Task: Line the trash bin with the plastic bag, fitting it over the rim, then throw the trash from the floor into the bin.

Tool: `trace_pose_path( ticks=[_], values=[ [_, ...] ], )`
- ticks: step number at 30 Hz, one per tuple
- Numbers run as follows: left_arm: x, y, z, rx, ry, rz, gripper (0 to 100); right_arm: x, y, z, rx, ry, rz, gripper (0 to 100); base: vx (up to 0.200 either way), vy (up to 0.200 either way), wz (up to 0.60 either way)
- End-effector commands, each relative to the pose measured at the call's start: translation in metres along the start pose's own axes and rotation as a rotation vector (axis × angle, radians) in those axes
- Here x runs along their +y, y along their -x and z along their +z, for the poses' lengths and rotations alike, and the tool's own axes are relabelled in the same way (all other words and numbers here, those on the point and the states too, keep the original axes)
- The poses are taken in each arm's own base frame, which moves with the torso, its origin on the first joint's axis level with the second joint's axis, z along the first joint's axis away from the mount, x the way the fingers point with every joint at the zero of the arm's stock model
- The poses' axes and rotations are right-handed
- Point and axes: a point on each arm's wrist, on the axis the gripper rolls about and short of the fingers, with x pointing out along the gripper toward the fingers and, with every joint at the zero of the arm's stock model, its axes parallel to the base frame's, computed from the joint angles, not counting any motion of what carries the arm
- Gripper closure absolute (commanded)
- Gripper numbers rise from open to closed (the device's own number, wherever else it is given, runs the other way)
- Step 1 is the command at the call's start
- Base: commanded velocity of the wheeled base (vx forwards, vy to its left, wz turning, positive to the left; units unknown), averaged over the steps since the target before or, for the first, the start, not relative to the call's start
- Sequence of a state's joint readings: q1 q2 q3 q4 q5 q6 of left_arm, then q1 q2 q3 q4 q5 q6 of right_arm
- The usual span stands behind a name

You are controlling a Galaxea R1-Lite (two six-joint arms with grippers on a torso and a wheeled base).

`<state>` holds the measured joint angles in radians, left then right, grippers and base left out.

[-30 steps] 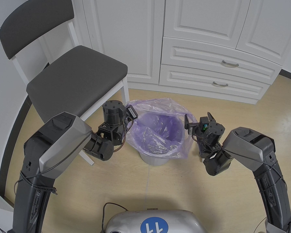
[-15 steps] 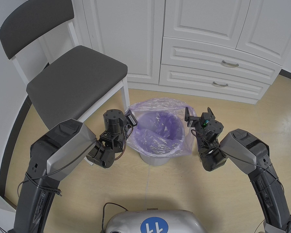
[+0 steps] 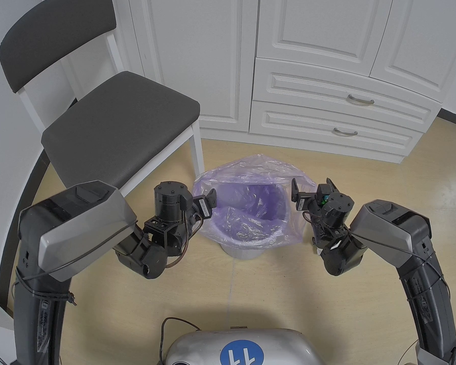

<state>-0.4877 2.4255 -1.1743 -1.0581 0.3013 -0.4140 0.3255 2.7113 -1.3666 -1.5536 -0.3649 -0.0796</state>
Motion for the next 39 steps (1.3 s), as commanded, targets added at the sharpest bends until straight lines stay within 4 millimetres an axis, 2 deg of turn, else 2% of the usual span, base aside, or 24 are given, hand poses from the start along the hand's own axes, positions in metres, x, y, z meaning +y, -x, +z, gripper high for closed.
trace_pose_path(
  ticks=[1, 3, 4, 5, 6, 8, 10, 11, 14, 20, 26, 30, 32, 33, 39],
  values=[
    [0.006, 0.038, 0.006, 0.082, -0.13, -0.006, 0, -0.008, 0.028, 0.025, 0.11, 0.061, 0.035, 0, 0.0, 0.0, 0.0],
    [0.007, 0.039, 0.004, 0.087, -0.138, -0.002, 0, -0.008, 0.029, 0.025, 0.121, 0.068, 0.04, 0, 0.0, 0.0, 0.0],
    [0.017, 0.042, -0.01, 0.135, -0.205, 0.02, 0, -0.012, 0.039, 0.02, 0.182, 0.092, 0.089, 0, 0.0, 0.0, 0.0],
    [0.017, 0.042, -0.01, 0.135, -0.205, 0.02, 0, -0.012, 0.039, 0.02, 0.182, 0.092, 0.089, 0, 0.0, 0.0, 0.0],
    [0.024, 0.037, -0.023, 0.159, -0.223, 0.046, 0, -0.017, 0.039, 0.016, 0.195, 0.099, 0.085, 0, 0.0, 0.0, 0.0],
    [0.032, 0.032, -0.033, 0.181, -0.231, 0.066, 0, -0.018, 0.04, 0.013, 0.205, 0.104, 0.087, 0, 0.0, 0.0, 0.0],
    [0.032, 0.032, -0.033, 0.181, -0.231, 0.066, 0, -0.018, 0.04, 0.013, 0.205, 0.104, 0.087, 0, 0.0, 0.0, 0.0],
    [0.042, 0.022, -0.047, 0.206, -0.239, 0.088, 0, -0.023, 0.045, 0.004, 0.262, 0.124, 0.087, 0, 0.0, 0.0, 0.0],
    [0.052, 0.01, -0.059, 0.218, -0.253, 0.109, 0, -0.023, 0.048, -0.004, 0.302, 0.139, 0.091, 0, 0.0, 0.0, 0.0],
    [0.059, 0.014, -0.063, 0.249, -0.268, 0.123, 0, -0.034, 0.056, -0.012, 0.384, 0.187, 0.086, 0, 0.0, 0.0, 0.0],
    [0.061, 0.018, -0.069, 0.277, -0.277, 0.12, 0, -0.035, 0.061, -0.014, 0.412, 0.204, 0.109, 0, 0.0, 0.0, 0.0],
    [0.065, 0.006, -0.082, 0.314, -0.285, 0.133, 0, -0.038, 0.064, -0.032, 0.473, 0.221, 0.116, 0, 0.0, 0.0, 0.0],
    [0.065, 0.006, -0.082, 0.314, -0.285, 0.133, 0, -0.038, 0.064, -0.032, 0.473, 0.221, 0.116, 0, 0.0, 0.0, 0.0],
    [0.067, -0.002, -0.082, 0.346, -0.29, 0.144, 0, -0.04, 0.062, -0.042, 0.492, 0.222, 0.109, 0, 0.0, 0.0, 0.0],
    [0.066, -0.009, -0.08, 0.367, -0.285, 0.147, 0, -0.041, 0.06, -0.041, 0.488, 0.215, 0.107, 0, 0.0, 0.0, 0.0]
  ],
)
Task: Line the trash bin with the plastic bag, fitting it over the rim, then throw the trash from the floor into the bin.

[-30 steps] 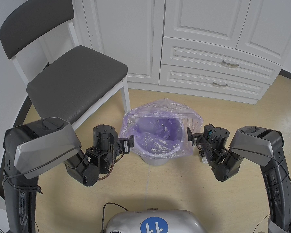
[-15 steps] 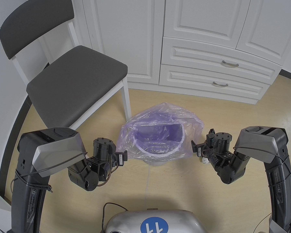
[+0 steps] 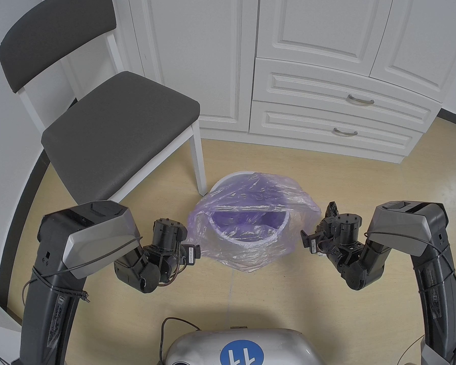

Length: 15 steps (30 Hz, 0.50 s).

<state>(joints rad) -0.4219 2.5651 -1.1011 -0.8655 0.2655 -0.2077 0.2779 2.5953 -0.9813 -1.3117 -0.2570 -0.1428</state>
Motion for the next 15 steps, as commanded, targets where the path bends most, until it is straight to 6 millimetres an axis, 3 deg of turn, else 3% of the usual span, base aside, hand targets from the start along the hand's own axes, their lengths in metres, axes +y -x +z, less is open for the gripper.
trace_pose_path(
  ticks=[1, 10, 15],
  values=[
    [-0.001, -0.002, 0.0, 0.001, 0.009, -0.005, 0, -0.001, 0.0, -0.004, 0.011, 0.0, -0.001, 0, 0.0, 0.0, 0.0],
    [0.006, 0.066, 0.012, 0.001, 0.008, -0.134, 0, -0.017, 0.059, 0.031, -0.134, 0.074, 0.183, 0, 0.0, 0.0, 0.0],
    [0.004, 0.098, 0.018, -0.016, -0.003, -0.169, 0, -0.022, 0.074, 0.042, -0.198, 0.102, 0.196, 0, 0.0, 0.0, 0.0]
  ],
)
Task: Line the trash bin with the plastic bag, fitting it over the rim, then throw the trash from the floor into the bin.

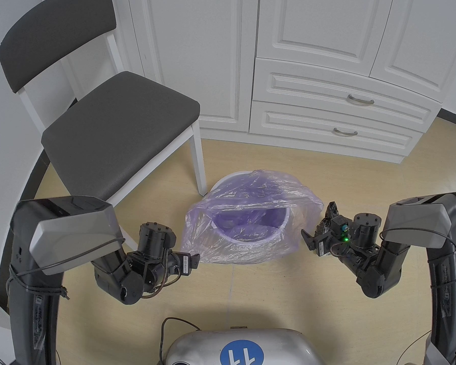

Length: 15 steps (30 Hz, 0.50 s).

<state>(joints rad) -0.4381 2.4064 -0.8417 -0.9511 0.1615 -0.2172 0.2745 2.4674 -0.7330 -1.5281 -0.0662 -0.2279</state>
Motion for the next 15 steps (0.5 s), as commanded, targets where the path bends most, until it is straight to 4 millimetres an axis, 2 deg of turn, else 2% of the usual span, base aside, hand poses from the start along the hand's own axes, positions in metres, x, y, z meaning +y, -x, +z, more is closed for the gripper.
trace_pose_path(
  ticks=[1, 4, 8, 10, 12, 15],
  values=[
    [-0.007, 0.043, 0.018, -0.053, -0.004, -0.057, 0, -0.007, 0.025, 0.027, -0.068, 0.038, 0.029, 0, 0.0, 0.0, 0.0],
    [-0.012, 0.061, 0.021, -0.062, -0.014, -0.077, 0, -0.006, 0.048, 0.037, -0.074, 0.066, 0.101, 0, 0.0, 0.0, 0.0],
    [-0.013, 0.063, 0.023, -0.064, -0.015, -0.079, 0, 0.003, 0.055, 0.051, -0.101, 0.083, 0.075, 0, 0.0, 0.0, 0.0],
    [-0.013, 0.063, 0.023, -0.063, -0.016, -0.077, 0, 0.008, 0.054, 0.053, -0.07, 0.086, 0.039, 0, 0.0, 0.0, 0.0],
    [-0.011, 0.058, 0.02, -0.055, -0.013, -0.072, 0, 0.024, 0.038, 0.064, -0.01, 0.097, -0.038, 0, 0.0, 0.0, 0.0],
    [-0.011, 0.051, 0.016, -0.047, -0.013, -0.072, 0, 0.035, 0.022, 0.078, 0.003, 0.104, -0.051, 0, 0.0, 0.0, 0.0]
  ],
)
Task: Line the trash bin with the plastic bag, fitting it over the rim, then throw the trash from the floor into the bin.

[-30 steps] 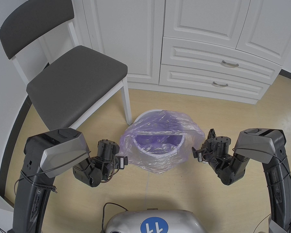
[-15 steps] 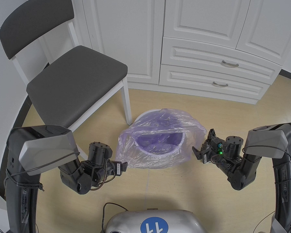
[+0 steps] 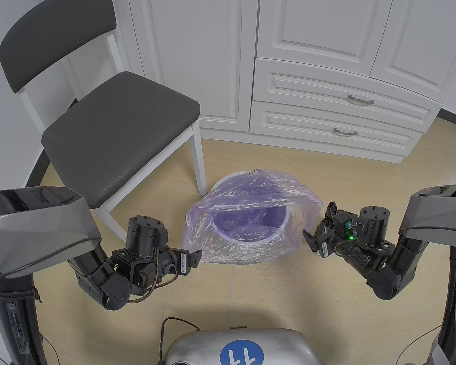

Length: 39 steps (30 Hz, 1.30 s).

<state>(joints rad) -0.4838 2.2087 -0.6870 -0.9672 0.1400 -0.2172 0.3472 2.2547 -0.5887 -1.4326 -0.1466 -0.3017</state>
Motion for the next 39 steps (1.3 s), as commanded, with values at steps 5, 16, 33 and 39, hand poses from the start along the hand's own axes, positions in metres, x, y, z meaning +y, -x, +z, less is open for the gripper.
trace_pose_path(
  ticks=[5, 16, 33, 39],
  values=[
    [0.001, -0.029, -0.018, 0.011, 0.003, 0.016, 0, 0.055, -0.052, 0.076, -0.008, 0.054, 0.032, 0, 0.0, 0.0, 0.0],
    [0.006, -0.056, -0.03, -0.023, 0.027, 0.022, 0, 0.09, -0.105, 0.042, -0.041, 0.455, 0.025, 0, 0.0, 0.0, 0.0],
    [0.004, -0.056, -0.019, -0.065, 0.041, 0.016, 0, 0.091, -0.152, 0.024, -0.062, 0.471, -0.16, 0, 0.0, 0.0, 0.0],
    [-0.002, -0.048, -0.008, -0.101, 0.039, 0.017, 0, 0.076, -0.158, 0.045, -0.109, 0.436, -0.233, 0, 0.0, 0.0, 0.0]
  ],
)
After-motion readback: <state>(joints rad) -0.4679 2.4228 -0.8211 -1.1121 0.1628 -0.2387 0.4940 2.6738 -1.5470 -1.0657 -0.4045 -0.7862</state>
